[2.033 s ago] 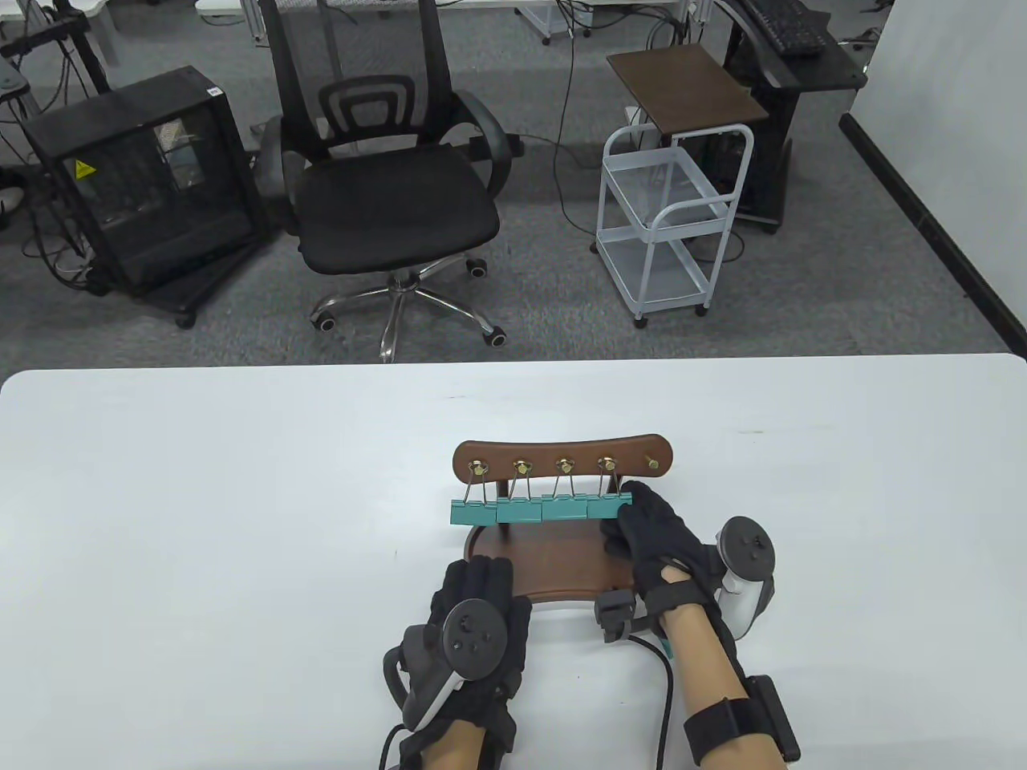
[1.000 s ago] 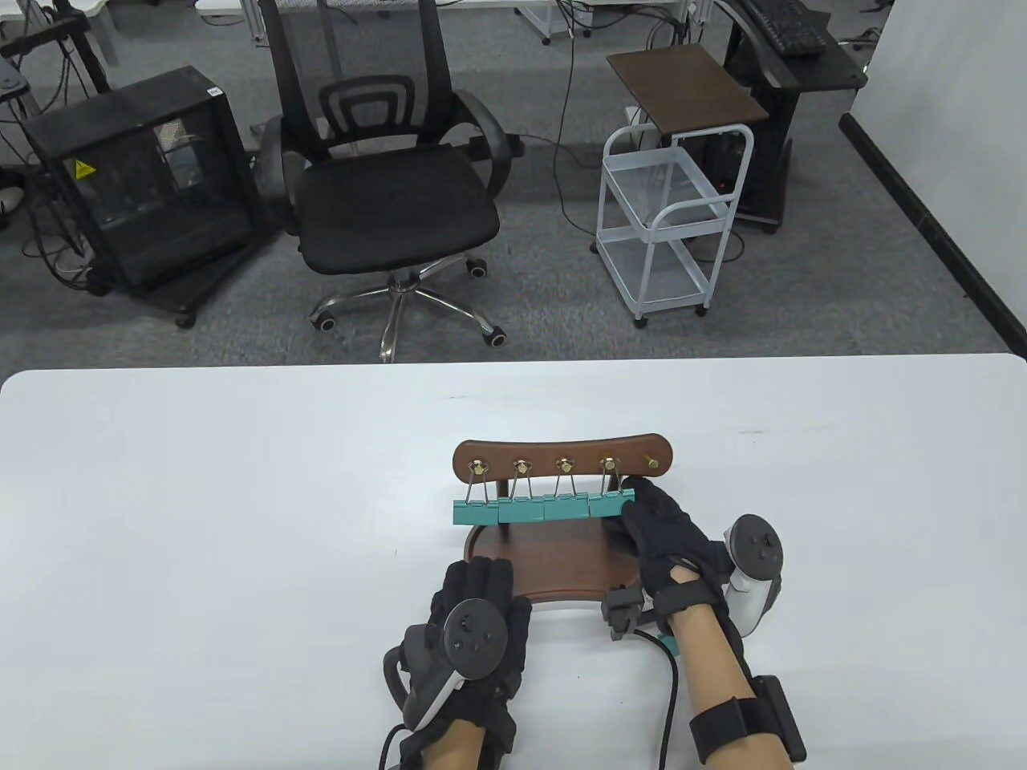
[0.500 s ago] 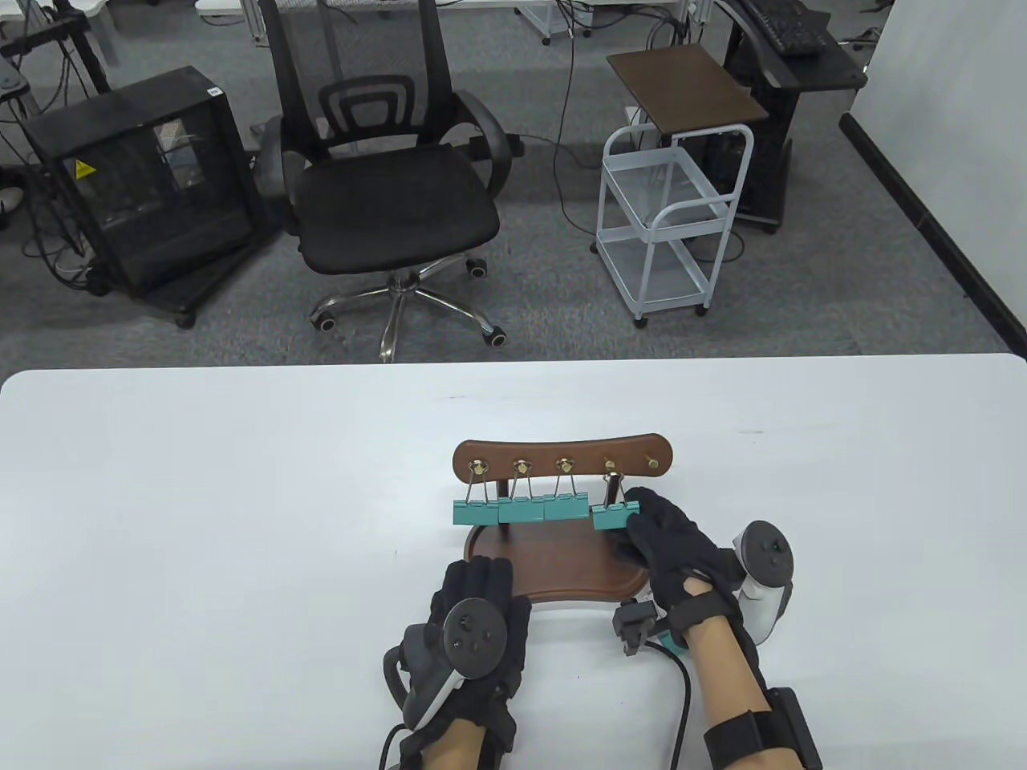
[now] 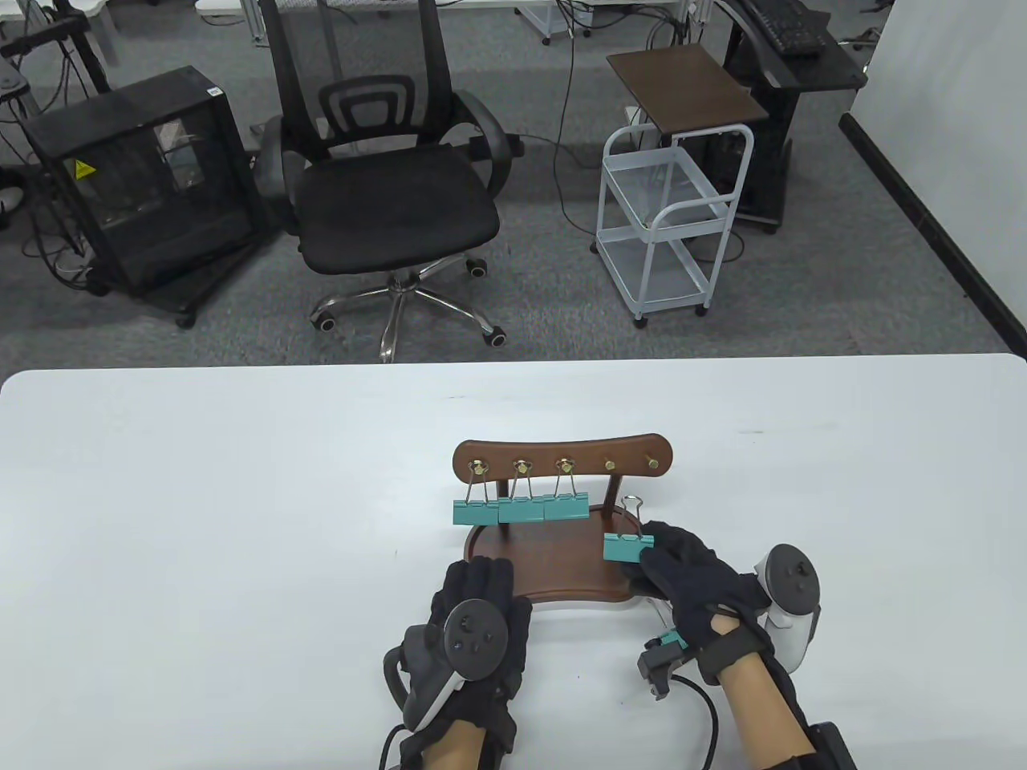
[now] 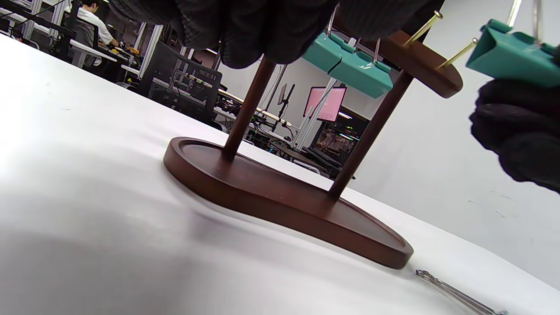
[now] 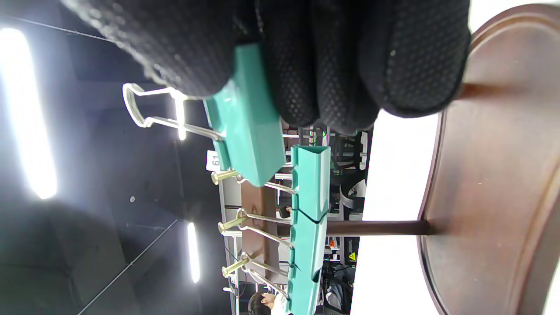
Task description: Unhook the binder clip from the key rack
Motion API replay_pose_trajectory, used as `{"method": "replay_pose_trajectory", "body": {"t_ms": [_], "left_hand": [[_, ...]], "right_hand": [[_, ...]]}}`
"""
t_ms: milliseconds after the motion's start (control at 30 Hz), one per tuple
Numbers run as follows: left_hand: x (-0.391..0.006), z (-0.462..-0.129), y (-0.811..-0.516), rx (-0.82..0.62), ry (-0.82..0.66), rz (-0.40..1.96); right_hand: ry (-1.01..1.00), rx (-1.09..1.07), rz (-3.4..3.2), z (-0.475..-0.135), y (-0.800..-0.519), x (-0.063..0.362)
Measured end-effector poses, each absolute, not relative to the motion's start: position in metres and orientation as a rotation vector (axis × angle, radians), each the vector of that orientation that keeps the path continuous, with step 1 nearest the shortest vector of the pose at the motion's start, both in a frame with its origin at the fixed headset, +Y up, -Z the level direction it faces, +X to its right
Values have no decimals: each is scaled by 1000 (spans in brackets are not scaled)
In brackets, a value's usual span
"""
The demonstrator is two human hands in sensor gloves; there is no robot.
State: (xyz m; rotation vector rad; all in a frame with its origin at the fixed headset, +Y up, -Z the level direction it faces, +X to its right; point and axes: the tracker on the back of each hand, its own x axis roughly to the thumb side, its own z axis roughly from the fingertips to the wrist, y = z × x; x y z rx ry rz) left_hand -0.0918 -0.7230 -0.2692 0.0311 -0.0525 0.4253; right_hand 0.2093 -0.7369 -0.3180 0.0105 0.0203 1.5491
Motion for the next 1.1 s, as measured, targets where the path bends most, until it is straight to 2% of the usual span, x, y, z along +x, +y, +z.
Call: {"method": "replay_pose_trajectory", "body": {"t_ms": [233,667,1100], "left_hand": [[-93,-269,-723,32,-46,422],[-93,-268,-724,27,-44,418],[-92,-268,-724,22,-46,415]], "right_hand": [[-6,-43,1524,-313,-748,222],[9,-146,1800,-309,-745,234],[272,-269,2181,-304,-749,217]]}}
